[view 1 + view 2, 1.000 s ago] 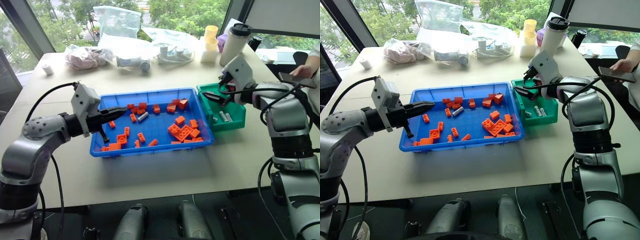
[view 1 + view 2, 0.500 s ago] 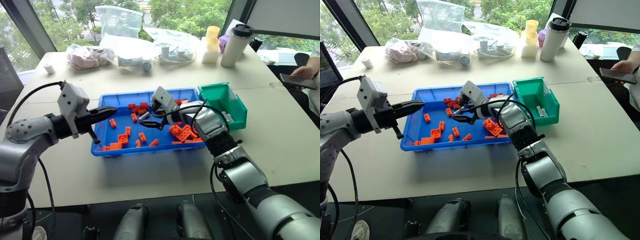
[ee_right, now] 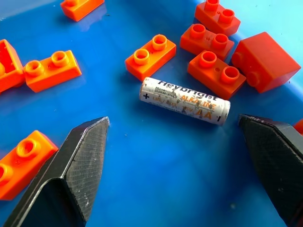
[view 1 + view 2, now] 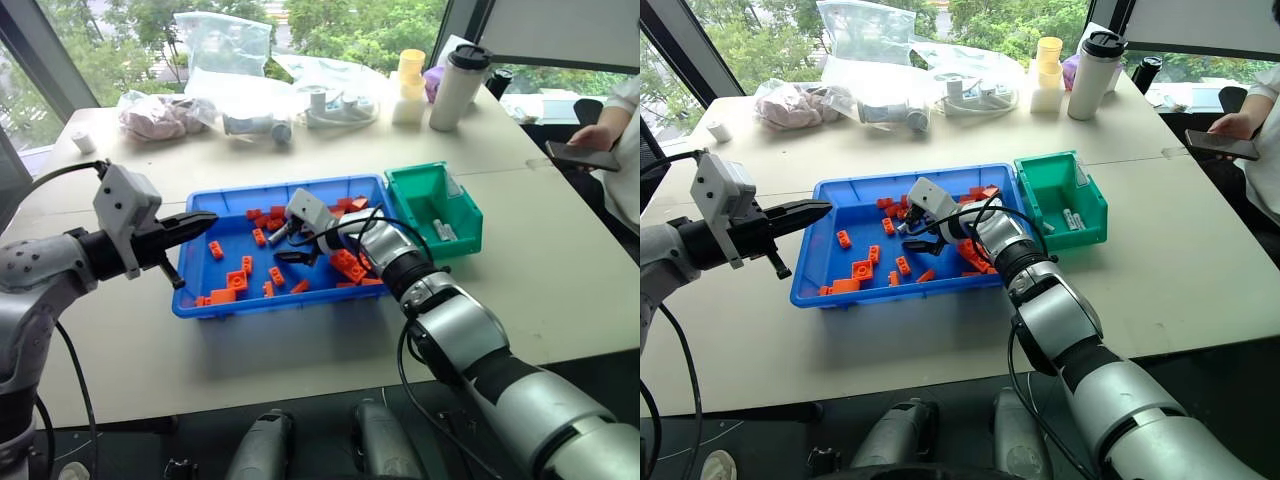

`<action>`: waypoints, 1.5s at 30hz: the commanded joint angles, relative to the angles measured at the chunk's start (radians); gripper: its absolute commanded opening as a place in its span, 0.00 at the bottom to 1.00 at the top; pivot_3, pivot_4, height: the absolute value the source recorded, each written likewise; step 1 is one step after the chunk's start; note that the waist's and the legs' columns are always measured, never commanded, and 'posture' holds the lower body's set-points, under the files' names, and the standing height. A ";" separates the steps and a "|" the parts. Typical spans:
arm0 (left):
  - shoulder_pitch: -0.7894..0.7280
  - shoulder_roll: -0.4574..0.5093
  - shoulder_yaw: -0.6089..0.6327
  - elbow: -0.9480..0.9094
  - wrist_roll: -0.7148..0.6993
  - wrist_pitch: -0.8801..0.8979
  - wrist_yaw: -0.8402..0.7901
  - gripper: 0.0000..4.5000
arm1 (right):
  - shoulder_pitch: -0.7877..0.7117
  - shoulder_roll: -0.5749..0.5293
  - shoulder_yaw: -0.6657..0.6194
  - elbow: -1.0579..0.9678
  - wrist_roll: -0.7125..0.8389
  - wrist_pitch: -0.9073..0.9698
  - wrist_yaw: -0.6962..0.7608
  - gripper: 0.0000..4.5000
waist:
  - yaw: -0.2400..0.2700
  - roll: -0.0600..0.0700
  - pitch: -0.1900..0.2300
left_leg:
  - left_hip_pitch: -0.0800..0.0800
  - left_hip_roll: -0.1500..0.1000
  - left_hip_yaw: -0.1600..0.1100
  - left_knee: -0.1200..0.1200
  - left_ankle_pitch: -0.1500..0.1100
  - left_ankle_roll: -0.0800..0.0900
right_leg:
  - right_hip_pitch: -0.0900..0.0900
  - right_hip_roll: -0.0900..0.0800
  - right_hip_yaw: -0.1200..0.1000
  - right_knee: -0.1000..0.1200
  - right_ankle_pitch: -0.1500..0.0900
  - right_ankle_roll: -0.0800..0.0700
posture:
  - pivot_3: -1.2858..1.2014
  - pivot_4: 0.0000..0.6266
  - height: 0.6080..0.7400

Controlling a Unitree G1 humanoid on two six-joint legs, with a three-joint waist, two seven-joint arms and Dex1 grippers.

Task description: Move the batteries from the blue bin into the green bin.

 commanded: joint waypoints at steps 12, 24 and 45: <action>-0.003 0.009 0.021 -0.029 -0.016 0.006 0.013 0.00 | -0.047 0.053 -0.041 0.045 -0.034 -0.053 -0.006 0.88 | 0.001 0.000 0.000 | 0.000 0.000 0.000 0.000 0.000 0.000 | 0.000 0.000 0.000 0.000 0.000 0.000 | 0.52 0.24 1.00; -0.007 0.001 0.015 -0.024 -0.009 0.000 0.019 0.00 | -0.034 0.043 -0.032 0.016 -0.077 -0.067 0.002 0.48 | 0.001 0.000 0.000 | 0.000 0.000 0.000 0.000 0.000 0.000 | 0.000 0.000 0.000 0.000 0.000 0.000 | 0.52 0.24 1.00; -0.126 -0.099 -0.162 0.094 0.037 -0.068 -0.012 0.00 | 0.415 -0.617 -0.370 -1.110 0.026 0.625 -0.046 0.48 | 0.034 0.000 0.000 | 0.000 0.000 0.002 0.001 -0.002 0.003 | 0.002 -0.001 0.000 0.000 0.000 0.000 | 0.52 0.24 1.00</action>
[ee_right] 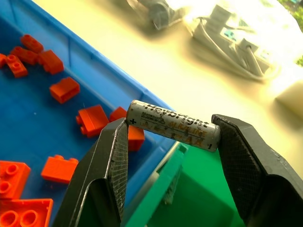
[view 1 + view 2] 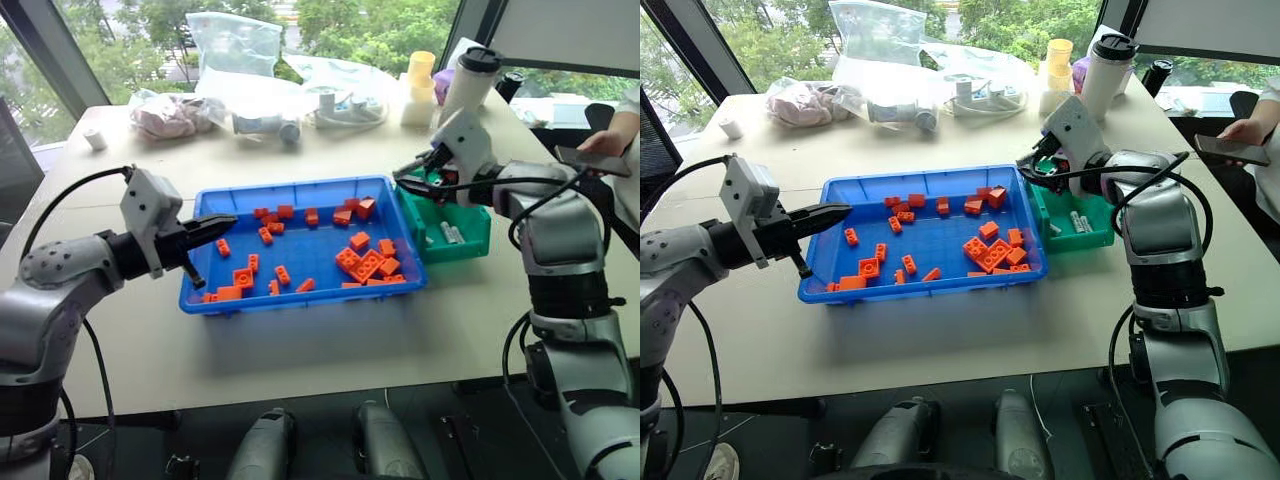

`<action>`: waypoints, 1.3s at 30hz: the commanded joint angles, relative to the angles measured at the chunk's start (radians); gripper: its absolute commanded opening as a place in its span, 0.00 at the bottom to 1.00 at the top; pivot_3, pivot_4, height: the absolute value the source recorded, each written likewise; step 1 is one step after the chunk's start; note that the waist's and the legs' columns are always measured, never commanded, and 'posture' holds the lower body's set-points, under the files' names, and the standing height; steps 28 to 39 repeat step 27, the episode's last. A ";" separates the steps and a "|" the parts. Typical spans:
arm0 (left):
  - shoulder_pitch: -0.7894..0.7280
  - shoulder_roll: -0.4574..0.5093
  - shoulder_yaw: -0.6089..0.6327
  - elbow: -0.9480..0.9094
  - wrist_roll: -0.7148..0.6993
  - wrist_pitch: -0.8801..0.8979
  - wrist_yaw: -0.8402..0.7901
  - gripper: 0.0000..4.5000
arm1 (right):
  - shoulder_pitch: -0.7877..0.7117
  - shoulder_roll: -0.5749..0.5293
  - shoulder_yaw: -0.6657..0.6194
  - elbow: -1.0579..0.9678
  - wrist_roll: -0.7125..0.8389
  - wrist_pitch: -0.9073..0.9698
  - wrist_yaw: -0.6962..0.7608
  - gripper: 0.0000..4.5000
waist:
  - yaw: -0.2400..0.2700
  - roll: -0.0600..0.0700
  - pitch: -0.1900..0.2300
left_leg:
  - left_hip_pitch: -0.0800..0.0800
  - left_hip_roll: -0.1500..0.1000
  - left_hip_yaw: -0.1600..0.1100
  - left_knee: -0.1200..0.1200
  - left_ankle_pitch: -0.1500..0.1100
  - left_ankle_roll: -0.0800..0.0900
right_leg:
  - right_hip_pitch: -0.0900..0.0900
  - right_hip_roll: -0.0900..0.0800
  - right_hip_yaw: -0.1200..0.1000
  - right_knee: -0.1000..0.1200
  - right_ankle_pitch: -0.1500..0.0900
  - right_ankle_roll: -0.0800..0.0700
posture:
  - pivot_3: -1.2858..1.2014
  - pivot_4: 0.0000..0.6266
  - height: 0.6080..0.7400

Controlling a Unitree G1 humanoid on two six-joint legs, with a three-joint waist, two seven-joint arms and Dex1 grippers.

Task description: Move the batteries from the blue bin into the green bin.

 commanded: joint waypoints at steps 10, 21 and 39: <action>-0.115 -0.034 -0.065 0.082 0.044 -0.063 -0.055 0.00 | 0.027 -0.050 -0.043 -0.034 0.048 0.003 -0.106 1.00 | -0.001 0.000 0.000 | 0.000 0.000 0.001 0.000 0.000 0.000 | 0.000 0.001 0.001 0.000 0.000 0.000 | 0.52 0.24 1.00; -0.080 -0.011 -0.028 0.050 0.030 -0.039 -0.059 0.00 | 0.026 -0.136 -0.046 -0.214 0.219 0.029 0.048 1.00 | -0.001 0.000 0.000 | 0.000 0.000 0.000 0.001 0.000 0.000 | 0.000 0.000 0.000 0.000 0.000 0.000 | 0.52 0.24 1.00; -0.032 0.008 0.005 0.023 0.004 -0.015 -0.066 0.00 | 0.144 -0.220 -0.008 -0.323 0.292 -0.048 0.184 1.00 | 0.003 0.000 0.000 | 0.000 0.000 0.000 0.002 -0.001 0.001 | 0.002 0.000 0.000 -0.001 0.000 0.000 | 0.52 0.24 1.00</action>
